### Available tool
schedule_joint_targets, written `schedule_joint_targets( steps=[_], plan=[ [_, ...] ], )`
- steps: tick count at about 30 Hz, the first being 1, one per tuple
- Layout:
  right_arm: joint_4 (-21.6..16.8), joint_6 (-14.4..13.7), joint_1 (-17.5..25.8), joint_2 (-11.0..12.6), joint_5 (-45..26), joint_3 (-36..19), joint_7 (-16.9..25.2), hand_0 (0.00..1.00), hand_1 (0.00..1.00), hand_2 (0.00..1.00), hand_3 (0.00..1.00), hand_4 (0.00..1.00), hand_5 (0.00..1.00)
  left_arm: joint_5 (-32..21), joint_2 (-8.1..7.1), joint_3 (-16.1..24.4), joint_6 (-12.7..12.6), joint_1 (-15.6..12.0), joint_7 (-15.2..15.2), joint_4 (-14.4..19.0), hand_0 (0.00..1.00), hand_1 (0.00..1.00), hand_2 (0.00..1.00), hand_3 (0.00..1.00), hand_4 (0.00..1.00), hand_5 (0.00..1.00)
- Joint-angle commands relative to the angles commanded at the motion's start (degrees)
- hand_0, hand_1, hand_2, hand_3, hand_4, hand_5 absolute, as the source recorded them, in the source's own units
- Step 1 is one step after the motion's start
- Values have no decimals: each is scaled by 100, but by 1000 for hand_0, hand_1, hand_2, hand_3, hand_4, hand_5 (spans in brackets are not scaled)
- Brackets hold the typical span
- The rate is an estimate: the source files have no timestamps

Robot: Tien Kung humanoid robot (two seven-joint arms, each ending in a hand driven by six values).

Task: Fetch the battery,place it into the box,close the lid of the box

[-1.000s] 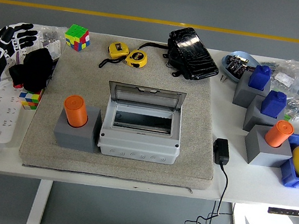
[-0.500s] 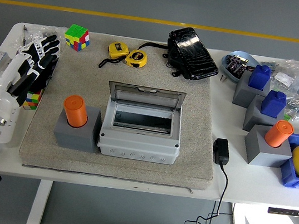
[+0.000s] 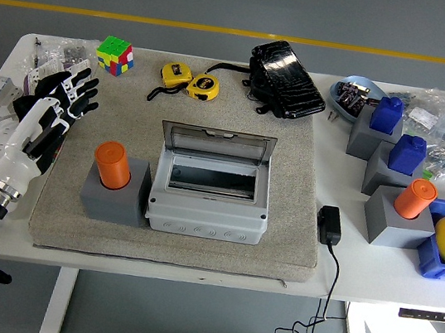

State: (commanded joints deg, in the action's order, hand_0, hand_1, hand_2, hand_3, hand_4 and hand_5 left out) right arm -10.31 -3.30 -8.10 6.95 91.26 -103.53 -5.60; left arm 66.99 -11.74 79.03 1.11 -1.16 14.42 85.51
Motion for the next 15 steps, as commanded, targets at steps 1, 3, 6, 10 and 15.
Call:
schedule_joint_targets(
  steps=[1,3,6,10,15],
  plan=[
    [0,0,1,0,3,0,-1,879,827,798,853,998,998,-21,8,-6,-4,-7,8,7,836,954,977,998,998,782],
    [0,1,0,5,0,17,-3,879,827,798,852,998,998,-69,6,-41,10,-45,7,36,812,877,898,933,998,802],
    [0,1,3,14,-2,29,-4,879,827,798,852,998,998,-141,-10,-78,85,-120,-22,64,812,877,898,933,998,802],
    [0,-2,11,25,-7,41,-8,878,826,797,851,998,998,-191,-50,-190,136,-202,-38,72,826,876,901,906,998,805],
    [0,0,23,25,-13,59,-9,878,826,797,850,998,998,-154,-59,-331,126,-234,-13,19,817,873,881,894,998,814]
  ],
)
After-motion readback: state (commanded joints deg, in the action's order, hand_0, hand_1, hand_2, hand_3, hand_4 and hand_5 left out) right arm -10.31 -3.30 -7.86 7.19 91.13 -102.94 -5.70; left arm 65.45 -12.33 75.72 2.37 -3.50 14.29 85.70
